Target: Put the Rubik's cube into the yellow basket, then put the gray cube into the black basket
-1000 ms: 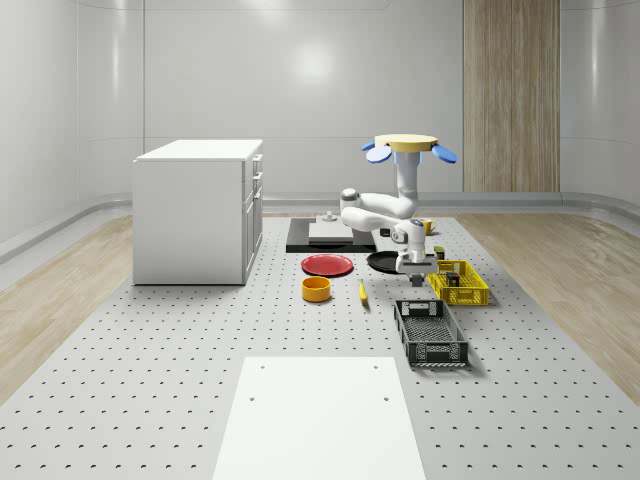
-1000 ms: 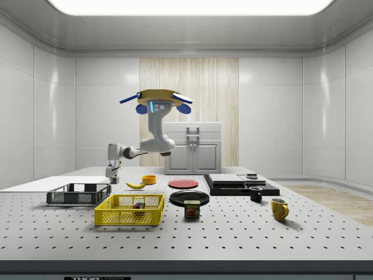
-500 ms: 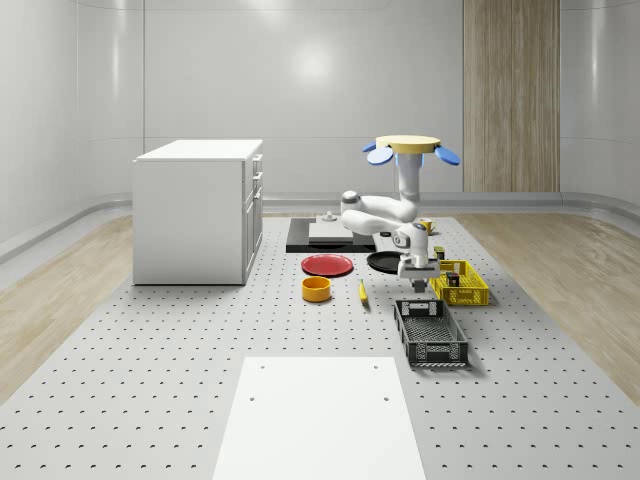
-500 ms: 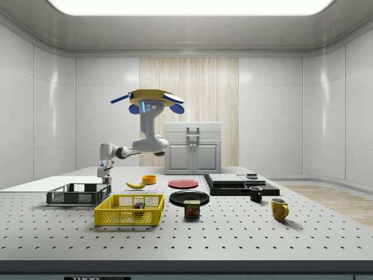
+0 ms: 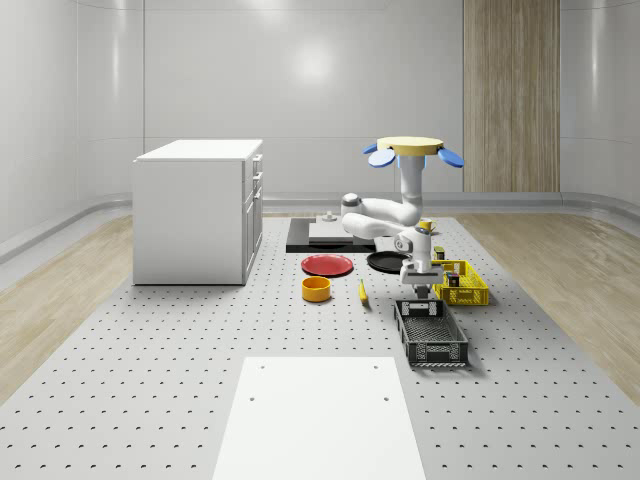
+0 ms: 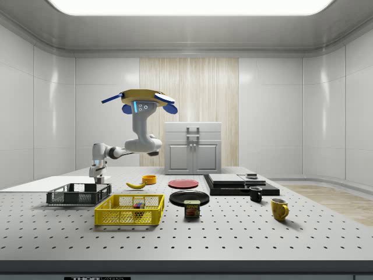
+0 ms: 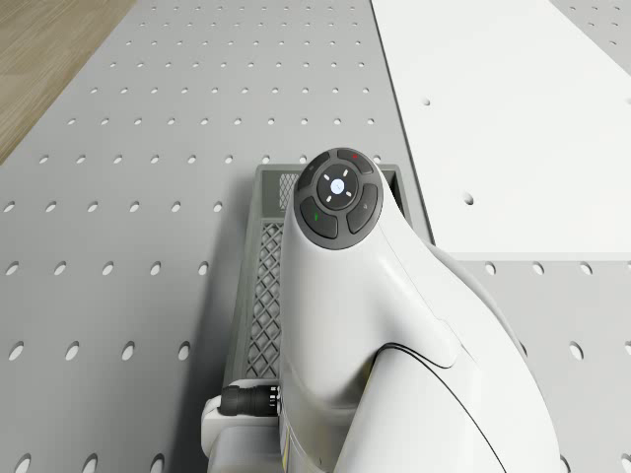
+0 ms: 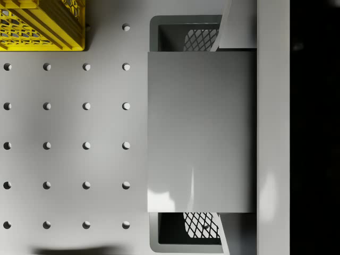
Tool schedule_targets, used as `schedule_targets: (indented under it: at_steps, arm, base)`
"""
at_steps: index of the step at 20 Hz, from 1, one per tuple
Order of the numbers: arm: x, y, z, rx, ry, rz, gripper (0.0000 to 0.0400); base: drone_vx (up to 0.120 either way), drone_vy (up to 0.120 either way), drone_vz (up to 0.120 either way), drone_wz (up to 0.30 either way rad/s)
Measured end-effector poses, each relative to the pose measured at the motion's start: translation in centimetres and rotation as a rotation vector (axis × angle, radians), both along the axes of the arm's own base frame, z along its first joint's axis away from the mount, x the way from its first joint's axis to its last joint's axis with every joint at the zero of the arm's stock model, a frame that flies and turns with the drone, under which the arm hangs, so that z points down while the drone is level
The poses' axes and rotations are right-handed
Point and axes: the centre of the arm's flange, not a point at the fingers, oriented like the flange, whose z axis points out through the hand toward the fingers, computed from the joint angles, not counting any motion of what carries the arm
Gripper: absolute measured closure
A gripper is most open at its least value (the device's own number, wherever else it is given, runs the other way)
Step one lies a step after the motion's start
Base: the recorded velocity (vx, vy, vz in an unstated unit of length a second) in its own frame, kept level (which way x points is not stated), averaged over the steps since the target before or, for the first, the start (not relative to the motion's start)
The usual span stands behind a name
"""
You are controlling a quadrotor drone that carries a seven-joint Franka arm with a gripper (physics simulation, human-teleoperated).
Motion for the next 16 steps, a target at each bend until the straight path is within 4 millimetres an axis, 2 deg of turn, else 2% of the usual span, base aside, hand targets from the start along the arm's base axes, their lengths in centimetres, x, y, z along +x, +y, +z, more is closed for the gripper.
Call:
schedule_targets:
  at_steps: [10,16]
  arm:
    - [0.0,0.0,0.1,0.0,0.0,0.0,0.015]
    - [0.0,0.0,1.9,0.0,0.0,0.0,0.015]
  base:
    - [0.116,0.0,0.0,0.0]
    - [0.0,0.0,0.0,0.0]
